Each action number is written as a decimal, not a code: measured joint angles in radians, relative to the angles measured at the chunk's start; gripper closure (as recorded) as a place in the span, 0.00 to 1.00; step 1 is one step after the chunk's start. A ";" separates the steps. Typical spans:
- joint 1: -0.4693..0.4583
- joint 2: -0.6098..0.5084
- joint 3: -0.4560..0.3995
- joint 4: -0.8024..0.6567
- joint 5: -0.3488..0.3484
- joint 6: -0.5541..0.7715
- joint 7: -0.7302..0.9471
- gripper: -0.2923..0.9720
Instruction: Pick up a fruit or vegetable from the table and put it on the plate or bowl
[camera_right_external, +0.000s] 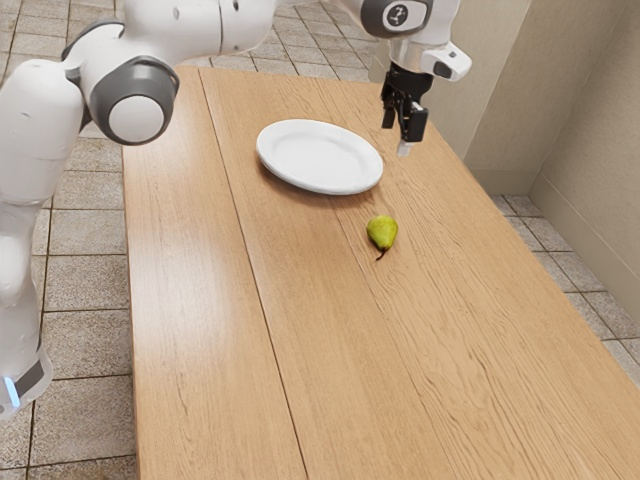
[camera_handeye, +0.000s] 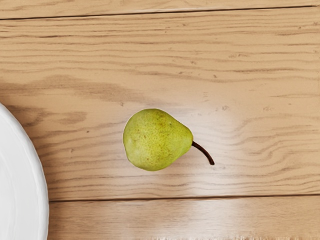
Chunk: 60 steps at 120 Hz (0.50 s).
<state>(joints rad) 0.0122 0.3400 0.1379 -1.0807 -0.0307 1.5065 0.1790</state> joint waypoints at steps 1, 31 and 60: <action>0.000 0.000 0.000 0.000 0.000 0.000 0.003 0.23; 0.008 0.000 0.003 0.000 -0.023 -0.007 0.068 0.23; 0.019 0.029 -0.044 0.004 -0.041 0.036 0.109 0.23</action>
<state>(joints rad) 0.0309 0.3689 0.0938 -1.0768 -0.0715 1.5420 0.2877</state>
